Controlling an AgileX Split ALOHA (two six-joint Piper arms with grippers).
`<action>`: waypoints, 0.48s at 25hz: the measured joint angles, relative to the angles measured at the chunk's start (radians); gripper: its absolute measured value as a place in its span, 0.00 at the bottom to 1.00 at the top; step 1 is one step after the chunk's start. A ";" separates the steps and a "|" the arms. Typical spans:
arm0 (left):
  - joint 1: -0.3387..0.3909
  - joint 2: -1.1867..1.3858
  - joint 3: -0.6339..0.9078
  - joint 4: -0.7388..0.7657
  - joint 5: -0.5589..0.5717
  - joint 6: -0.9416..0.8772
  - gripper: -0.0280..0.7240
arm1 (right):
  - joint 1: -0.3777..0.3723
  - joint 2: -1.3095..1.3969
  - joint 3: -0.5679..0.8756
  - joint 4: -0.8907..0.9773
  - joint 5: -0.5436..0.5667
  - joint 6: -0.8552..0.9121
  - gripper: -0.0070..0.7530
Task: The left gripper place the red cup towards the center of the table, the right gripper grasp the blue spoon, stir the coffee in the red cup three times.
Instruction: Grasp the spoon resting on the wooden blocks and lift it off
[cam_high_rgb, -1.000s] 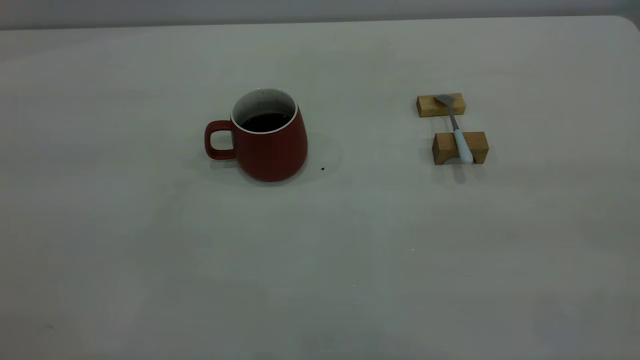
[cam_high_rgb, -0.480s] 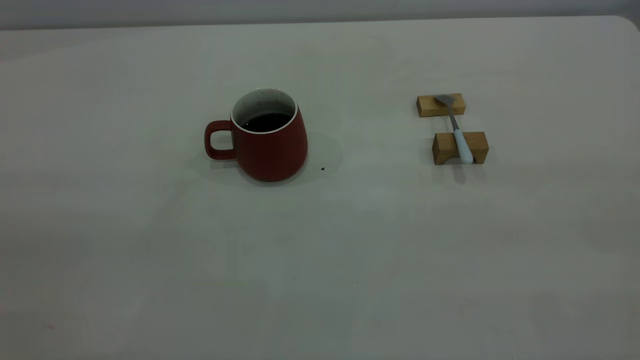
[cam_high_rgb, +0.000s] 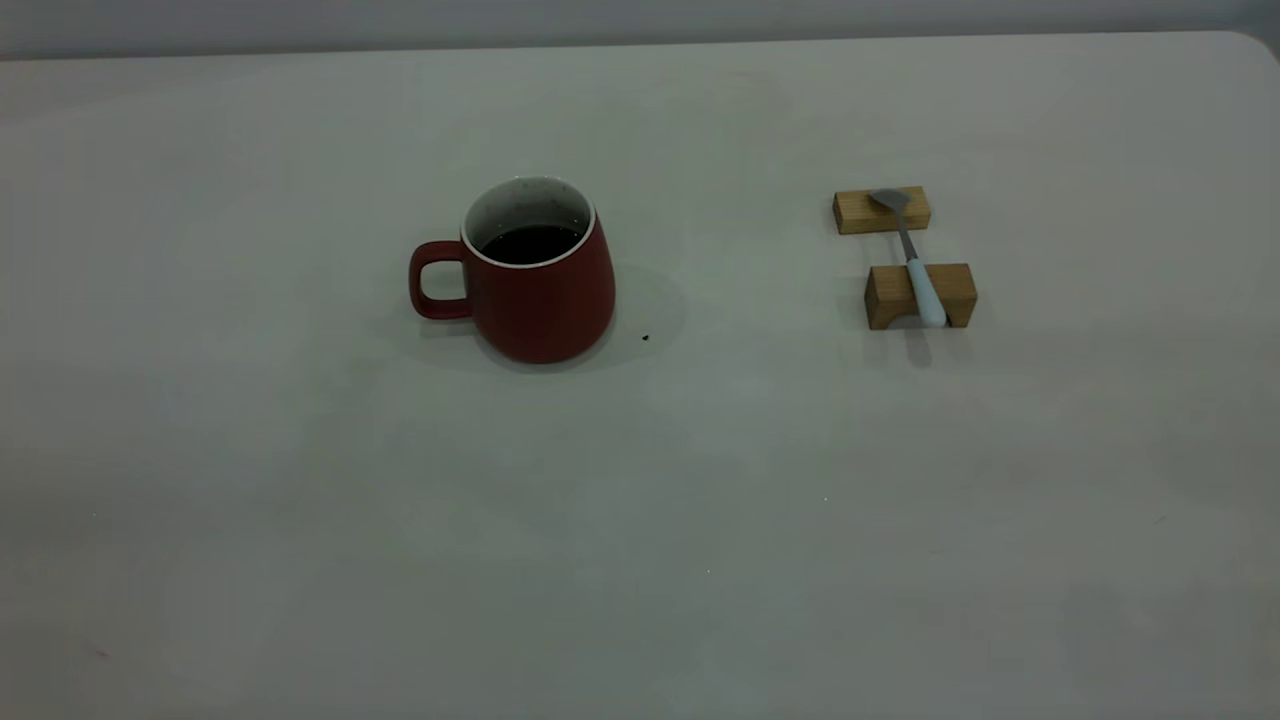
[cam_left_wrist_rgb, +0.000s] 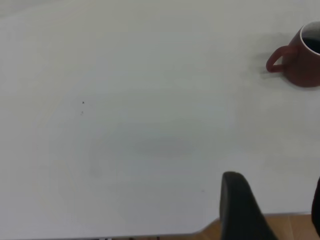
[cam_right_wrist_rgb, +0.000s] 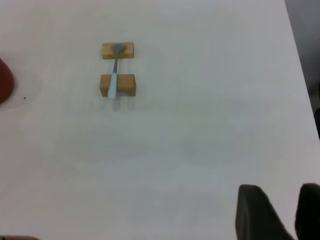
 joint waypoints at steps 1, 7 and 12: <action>0.000 0.000 0.005 0.000 0.000 0.000 0.60 | 0.000 0.000 0.000 0.000 0.000 0.000 0.32; 0.000 0.000 0.015 0.000 0.012 0.000 0.60 | 0.000 0.000 0.000 0.000 0.000 0.000 0.32; 0.000 0.000 0.015 0.000 0.013 0.000 0.60 | 0.000 0.000 0.000 0.000 0.000 0.000 0.32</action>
